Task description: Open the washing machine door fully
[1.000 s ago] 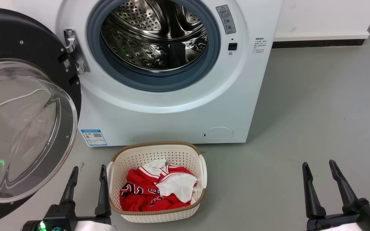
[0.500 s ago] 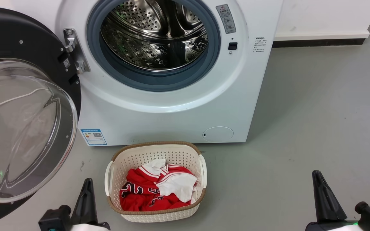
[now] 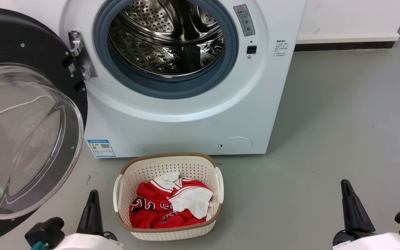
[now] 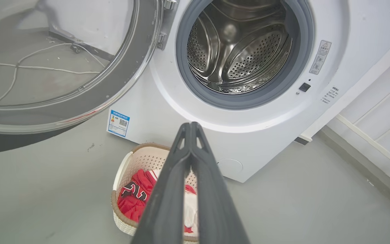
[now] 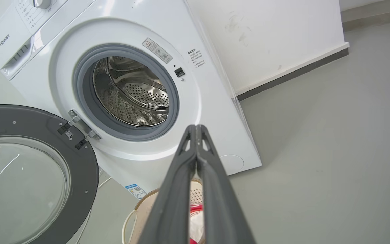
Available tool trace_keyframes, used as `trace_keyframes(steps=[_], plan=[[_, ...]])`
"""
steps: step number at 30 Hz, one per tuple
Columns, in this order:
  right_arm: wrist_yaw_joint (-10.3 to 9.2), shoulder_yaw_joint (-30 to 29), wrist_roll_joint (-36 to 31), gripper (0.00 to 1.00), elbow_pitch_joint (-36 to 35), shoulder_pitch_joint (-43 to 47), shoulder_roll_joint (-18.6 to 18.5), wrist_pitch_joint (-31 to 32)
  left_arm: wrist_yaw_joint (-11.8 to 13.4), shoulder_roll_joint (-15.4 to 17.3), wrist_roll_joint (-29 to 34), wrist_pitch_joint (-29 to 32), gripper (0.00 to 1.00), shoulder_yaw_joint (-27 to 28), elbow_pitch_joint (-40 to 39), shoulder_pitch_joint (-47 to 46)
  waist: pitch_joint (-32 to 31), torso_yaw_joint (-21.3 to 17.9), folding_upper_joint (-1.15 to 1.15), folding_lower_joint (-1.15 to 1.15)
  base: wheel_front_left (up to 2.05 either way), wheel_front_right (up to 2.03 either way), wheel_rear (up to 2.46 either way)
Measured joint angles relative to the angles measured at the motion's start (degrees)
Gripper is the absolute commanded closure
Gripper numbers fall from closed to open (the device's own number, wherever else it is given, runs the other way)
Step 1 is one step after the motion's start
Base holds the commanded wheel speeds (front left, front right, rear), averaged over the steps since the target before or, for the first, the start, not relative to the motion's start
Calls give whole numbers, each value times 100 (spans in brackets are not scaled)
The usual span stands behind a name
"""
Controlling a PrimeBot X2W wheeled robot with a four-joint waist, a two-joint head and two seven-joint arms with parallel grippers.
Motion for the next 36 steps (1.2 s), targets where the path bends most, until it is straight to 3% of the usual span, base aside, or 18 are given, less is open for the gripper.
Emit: trace_keyframes(steps=[36], plan=[[-1, -111, 2940, 100, 520, -563, -88, 637, -244, 1, -2966, 706, 100, 158, 336, -461, 9, -3, 0, 1, 0, 0, 0]])
